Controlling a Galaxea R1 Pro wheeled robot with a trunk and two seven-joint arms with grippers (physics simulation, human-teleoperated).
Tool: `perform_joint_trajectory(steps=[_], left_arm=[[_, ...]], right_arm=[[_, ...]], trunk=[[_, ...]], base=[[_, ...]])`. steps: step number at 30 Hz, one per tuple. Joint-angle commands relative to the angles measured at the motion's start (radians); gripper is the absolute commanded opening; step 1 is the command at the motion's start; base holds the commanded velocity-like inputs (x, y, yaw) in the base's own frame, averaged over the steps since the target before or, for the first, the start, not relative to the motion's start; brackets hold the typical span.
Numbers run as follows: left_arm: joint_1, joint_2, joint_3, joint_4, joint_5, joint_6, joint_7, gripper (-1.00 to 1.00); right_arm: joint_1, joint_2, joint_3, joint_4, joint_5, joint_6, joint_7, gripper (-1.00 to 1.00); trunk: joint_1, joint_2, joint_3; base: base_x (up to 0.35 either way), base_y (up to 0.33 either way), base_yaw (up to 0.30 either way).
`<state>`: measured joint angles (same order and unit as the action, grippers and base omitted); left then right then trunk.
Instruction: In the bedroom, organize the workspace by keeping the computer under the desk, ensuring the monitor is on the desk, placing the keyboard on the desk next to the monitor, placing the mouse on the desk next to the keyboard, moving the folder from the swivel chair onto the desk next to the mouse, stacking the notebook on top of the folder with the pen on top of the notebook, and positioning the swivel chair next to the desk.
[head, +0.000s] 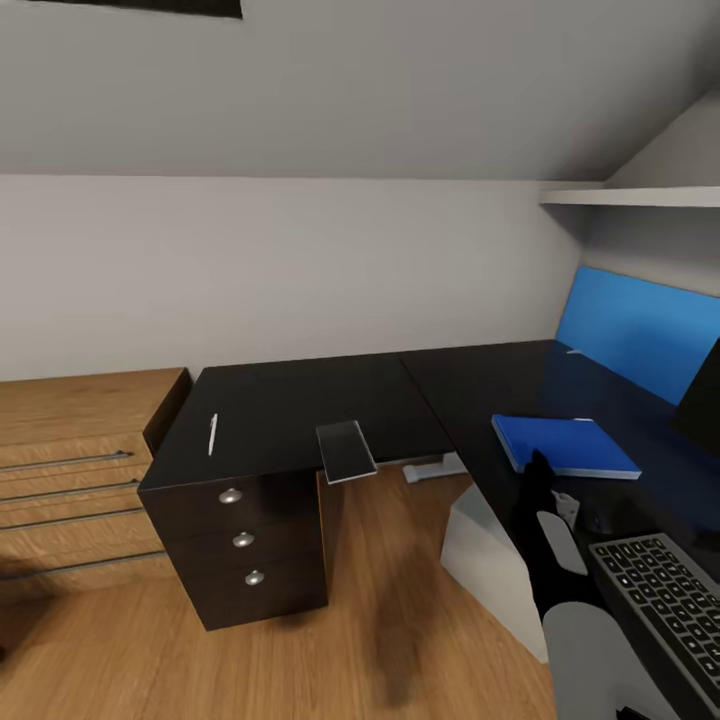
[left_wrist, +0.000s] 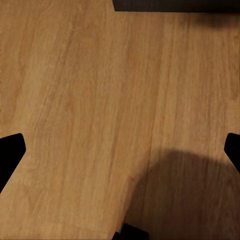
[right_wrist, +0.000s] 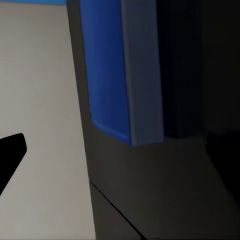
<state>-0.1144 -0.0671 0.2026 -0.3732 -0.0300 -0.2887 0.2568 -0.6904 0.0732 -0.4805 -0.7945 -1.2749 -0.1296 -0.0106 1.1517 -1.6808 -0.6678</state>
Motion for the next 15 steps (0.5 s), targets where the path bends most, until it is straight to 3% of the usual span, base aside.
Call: perform_joint_trajectory(steps=[1, 15], left_arm=[[-0.001, -0.001, 0.003, 0.0, -0.003, -0.003, 0.002, 1.0], [-0.001, 0.0, 0.003, 0.0, -0.003, -0.003, 0.002, 1.0]], right_arm=[[0.0, 0.001, -0.001, -0.002, -0.014, -0.002, -0.004, 1.0], [0.034, 0.038, 0.0, -0.087, -0.014, 0.0, 0.018, 1.0]], trunk=[[-0.004, 0.007, 0.002], [-0.058, 0.105, 0.046]], base=[[0.0, 0.0, 0.0], [0.0, 0.0, 0.0]])
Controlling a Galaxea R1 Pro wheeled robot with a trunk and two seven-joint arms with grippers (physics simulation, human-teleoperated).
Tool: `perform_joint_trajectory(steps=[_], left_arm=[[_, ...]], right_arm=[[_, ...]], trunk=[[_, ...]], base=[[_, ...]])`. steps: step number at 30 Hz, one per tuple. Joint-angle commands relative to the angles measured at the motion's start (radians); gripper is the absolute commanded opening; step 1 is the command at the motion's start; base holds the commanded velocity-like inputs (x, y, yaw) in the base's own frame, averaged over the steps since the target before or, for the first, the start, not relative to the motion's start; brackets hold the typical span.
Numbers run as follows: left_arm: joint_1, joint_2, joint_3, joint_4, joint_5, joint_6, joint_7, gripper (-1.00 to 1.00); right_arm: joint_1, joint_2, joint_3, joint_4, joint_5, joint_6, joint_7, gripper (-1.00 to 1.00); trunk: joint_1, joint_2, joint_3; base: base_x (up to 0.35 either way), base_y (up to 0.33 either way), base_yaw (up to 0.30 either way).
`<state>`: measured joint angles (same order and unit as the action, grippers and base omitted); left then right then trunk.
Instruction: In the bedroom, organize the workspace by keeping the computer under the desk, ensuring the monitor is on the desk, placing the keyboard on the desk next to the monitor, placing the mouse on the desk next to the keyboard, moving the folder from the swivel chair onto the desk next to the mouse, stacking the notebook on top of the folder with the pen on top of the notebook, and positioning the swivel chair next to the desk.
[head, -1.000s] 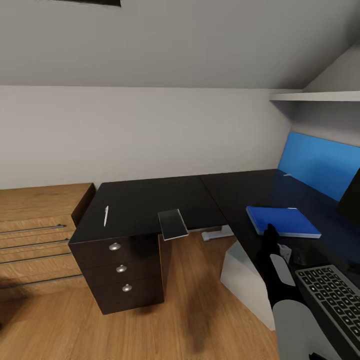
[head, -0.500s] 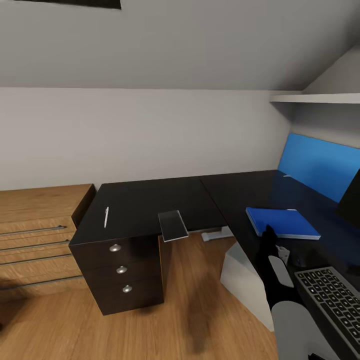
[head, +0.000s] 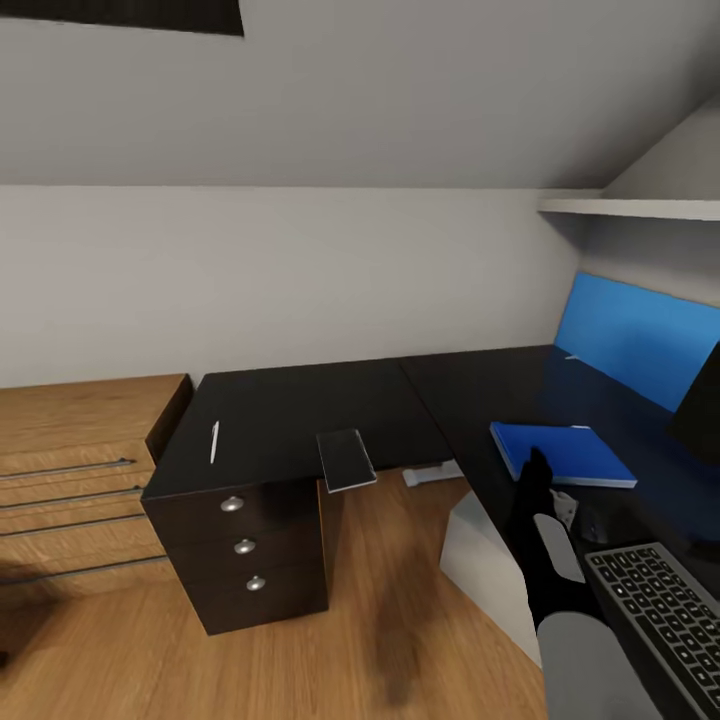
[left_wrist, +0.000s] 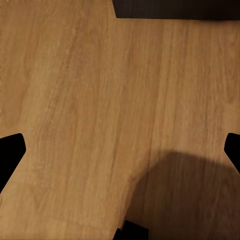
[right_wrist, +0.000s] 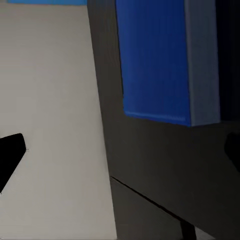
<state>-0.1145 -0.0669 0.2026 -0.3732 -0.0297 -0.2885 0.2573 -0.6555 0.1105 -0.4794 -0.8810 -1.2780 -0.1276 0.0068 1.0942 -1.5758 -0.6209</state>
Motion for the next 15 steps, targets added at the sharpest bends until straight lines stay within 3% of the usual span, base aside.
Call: perform_joint_trajectory(steps=[1, 9, 12, 15], left_arm=[[-0.001, -0.001, 0.003, 0.0, -0.003, -0.003, 0.002, 1.0], [-0.001, -0.001, 0.003, 0.0, -0.003, -0.003, 0.001, 1.0], [-0.001, -0.001, 0.003, 0.0, -0.003, -0.003, 0.001, 1.0], [-0.001, -0.001, 0.003, 0.0, -0.003, -0.003, 0.001, 1.0]], right_arm=[[0.001, 0.002, -0.001, -0.004, -0.011, -0.002, 0.001, 1.0], [0.02, 0.026, 0.0, -0.028, -0.011, 0.013, 0.001, 1.0], [0.03, 0.039, 0.023, -0.034, -0.009, 0.014, 0.001, 1.0], [0.041, 0.047, 0.073, -0.035, -0.009, 0.011, 0.001, 1.0]], trunk=[[-0.004, 0.007, 0.002], [-0.023, 0.042, 0.018], [-0.023, 0.042, 0.018], [-0.023, 0.042, 0.018]], base=[[0.0, 0.0, 0.0], [0.0, 0.0, 0.0], [0.0, 0.0, 0.0], [0.0, 0.0, 0.0]])
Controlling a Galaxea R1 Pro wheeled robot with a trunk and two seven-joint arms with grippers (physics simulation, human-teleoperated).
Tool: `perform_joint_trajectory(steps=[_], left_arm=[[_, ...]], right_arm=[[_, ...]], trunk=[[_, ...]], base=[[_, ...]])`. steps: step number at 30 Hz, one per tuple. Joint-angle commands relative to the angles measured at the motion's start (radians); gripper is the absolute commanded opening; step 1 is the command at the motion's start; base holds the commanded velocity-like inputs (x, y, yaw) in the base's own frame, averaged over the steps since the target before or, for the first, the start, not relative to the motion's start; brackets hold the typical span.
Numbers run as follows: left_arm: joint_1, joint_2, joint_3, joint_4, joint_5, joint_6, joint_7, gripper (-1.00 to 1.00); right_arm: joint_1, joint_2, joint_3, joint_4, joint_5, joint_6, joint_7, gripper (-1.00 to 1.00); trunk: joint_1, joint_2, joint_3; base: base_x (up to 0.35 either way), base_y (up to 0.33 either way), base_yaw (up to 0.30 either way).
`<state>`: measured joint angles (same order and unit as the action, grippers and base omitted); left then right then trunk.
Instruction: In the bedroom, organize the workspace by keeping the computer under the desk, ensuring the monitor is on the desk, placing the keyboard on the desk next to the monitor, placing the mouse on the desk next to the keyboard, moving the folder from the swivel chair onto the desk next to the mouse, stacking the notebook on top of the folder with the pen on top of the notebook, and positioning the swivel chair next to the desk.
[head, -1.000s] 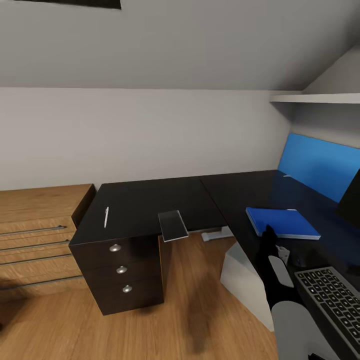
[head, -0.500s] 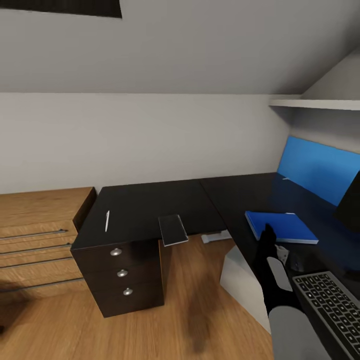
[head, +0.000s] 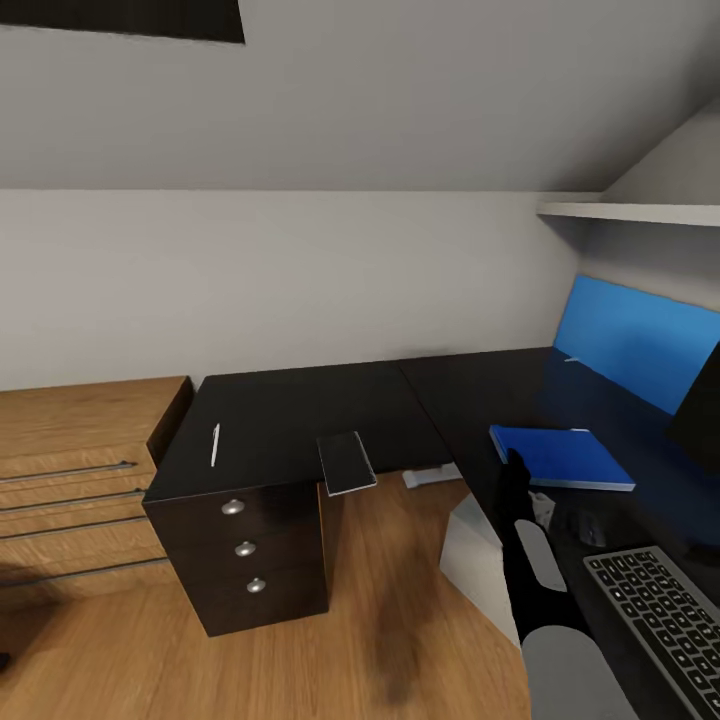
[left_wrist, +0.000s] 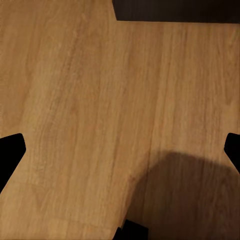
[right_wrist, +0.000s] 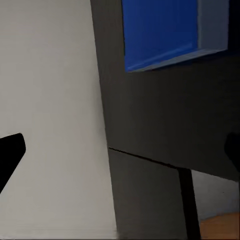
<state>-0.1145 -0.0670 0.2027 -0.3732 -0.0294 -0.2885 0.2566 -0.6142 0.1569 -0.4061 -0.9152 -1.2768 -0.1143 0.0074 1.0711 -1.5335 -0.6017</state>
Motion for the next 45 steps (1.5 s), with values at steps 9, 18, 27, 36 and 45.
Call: perform_joint_trajectory(steps=[9, 18, 27, 36, 45], left_arm=[[-0.001, -0.001, 0.004, 0.0, -0.002, -0.003, 0.003, 1.0], [-0.001, 0.0, 0.007, -0.002, 0.0, -0.004, 0.006, 1.0], [-0.001, 0.004, 0.012, -0.021, 0.008, -0.004, 0.009, 1.0], [-0.001, 0.001, 0.012, -0.154, 0.087, -0.004, 0.003, 1.0], [0.025, 0.006, 0.012, -0.33, 0.135, 0.003, 0.0, 1.0]], right_arm=[[0.02, 0.018, 0.242, 0.043, -0.01, -0.006, -0.001, 1.0], [0.024, 0.018, 0.396, 0.176, -0.013, 0.0, -0.005, 1.0], [0.024, 0.018, 0.41, 0.197, -0.015, 0.046, -0.006, 1.0], [0.024, 0.018, 0.404, 0.196, -0.166, 0.197, 0.006, 1.0], [0.024, 0.018, 0.407, 0.196, -0.191, 0.204, 0.01, 1.0]], trunk=[[0.0, 0.0, 0.007], [0.0, 0.0, 0.01], [0.0, 0.0, 0.01], [0.0, 0.0, 0.009], [0.034, -0.063, -0.019]], base=[[0.0, 0.0, 0.11], [0.0, 0.0, 0.149], [0.0, 0.0, 0.131], [0.0, 0.0, 0.047], [0.0, 0.0, 0.002]])
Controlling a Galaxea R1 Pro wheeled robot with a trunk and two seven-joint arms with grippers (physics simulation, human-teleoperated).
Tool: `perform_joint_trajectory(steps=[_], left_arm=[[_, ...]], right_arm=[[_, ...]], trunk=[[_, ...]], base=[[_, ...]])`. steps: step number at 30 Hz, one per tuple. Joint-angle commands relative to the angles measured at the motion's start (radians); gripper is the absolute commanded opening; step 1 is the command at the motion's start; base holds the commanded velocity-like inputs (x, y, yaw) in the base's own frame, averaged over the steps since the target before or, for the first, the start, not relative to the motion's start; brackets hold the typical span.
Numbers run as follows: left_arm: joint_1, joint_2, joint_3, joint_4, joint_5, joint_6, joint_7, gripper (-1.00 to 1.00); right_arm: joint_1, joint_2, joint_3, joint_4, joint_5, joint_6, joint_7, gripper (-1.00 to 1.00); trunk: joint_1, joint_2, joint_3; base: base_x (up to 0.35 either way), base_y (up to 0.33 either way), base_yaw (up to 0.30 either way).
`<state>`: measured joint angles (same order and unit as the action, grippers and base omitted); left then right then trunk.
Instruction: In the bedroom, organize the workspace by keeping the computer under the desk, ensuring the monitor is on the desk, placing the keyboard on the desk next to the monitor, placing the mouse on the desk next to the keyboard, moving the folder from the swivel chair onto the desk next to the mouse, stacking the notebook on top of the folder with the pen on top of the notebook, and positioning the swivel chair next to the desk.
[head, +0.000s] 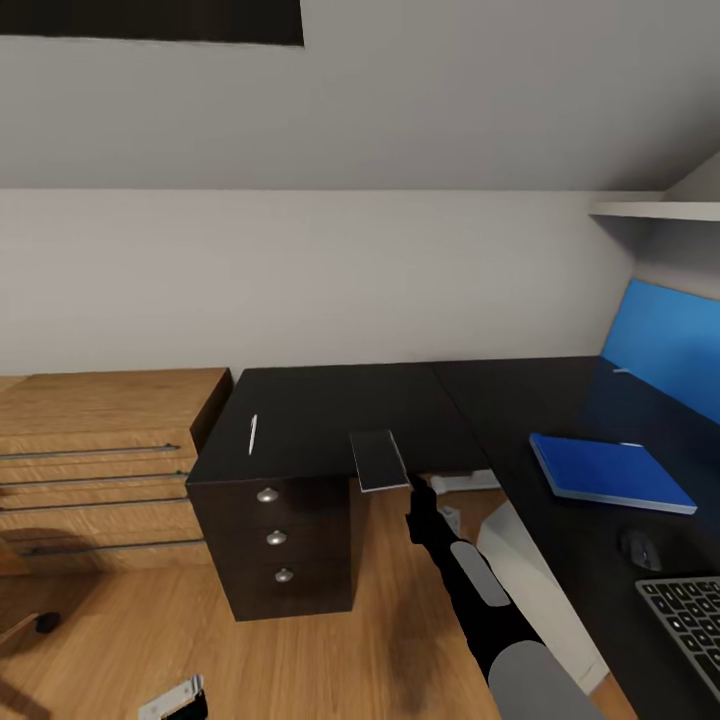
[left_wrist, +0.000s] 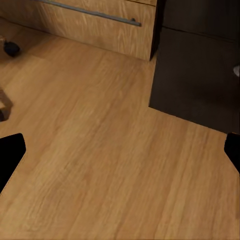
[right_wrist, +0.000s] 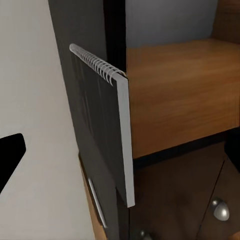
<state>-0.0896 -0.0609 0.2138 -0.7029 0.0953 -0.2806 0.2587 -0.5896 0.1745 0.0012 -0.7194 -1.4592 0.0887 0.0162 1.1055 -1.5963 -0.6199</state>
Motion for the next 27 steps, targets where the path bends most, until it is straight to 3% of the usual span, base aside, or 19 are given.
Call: perform_joint_trajectory(steps=[1, 4, 6, 9, 11, 14, 21, 27], left_arm=[[0.03, 0.0, 0.001, -0.06, 0.012, 0.002, -0.002, 1.0], [0.12, -0.003, 0.001, -0.221, 0.016, 0.051, -0.003, 1.0], [0.196, -0.008, 0.0, -0.361, 0.034, 0.163, -0.004, 1.0], [0.228, -0.011, 0.0, -0.431, 0.057, 0.265, -0.011, 1.0], [0.24, -0.011, 0.001, -0.456, 0.076, 0.31, -0.025, 1.0], [0.243, -0.011, 0.001, -0.461, 0.081, 0.322, -0.029, 1.0], [0.244, -0.011, 0.001, -0.458, 0.082, 0.325, -0.031, 1.0], [0.245, -0.01, -0.001, -0.435, 0.08, 0.324, -0.031, 1.0]], right_arm=[[0.0, 0.0, 0.0, 0.0, -0.009, 0.001, 0.002, 1.0], [0.0, 0.0, 0.0, 0.0, -0.008, -0.001, 0.002, 1.0], [0.0, 0.0, 0.002, 0.001, -0.005, -0.002, 0.001, 1.0], [0.0, 0.0, 0.021, 0.001, 0.005, -0.003, 0.001, 1.0], [0.0, 0.0, 0.078, 0.001, 0.023, -0.005, 0.002, 1.0], [0.0, 0.0, 0.111, 0.002, 0.03, -0.006, 0.002, 1.0], [0.0, 0.0, 0.125, 0.002, 0.035, -0.006, 0.002, 1.0], [0.0, 0.0, 0.126, -0.001, 0.048, -0.006, 0.003, 1.0]], trunk=[[0.004, -0.008, -0.004], [0.015, -0.029, -0.014], [0.023, -0.043, -0.02], [0.035, -0.064, -0.029], [0.042, -0.078, -0.035], [0.054, -0.099, -0.045], [0.081, -0.148, -0.067], [0.081, -0.148, -0.067]], base=[[0.0, 0.0, 0.0], [0.0, 0.0, 0.0], [0.0, 0.0, 0.0], [0.0, 0.0, 0.0], [0.0, 0.0, 0.0], [0.0, 0.0, 0.0], [0.0, 0.0, 0.0], [0.0, 0.0, 0.0]])
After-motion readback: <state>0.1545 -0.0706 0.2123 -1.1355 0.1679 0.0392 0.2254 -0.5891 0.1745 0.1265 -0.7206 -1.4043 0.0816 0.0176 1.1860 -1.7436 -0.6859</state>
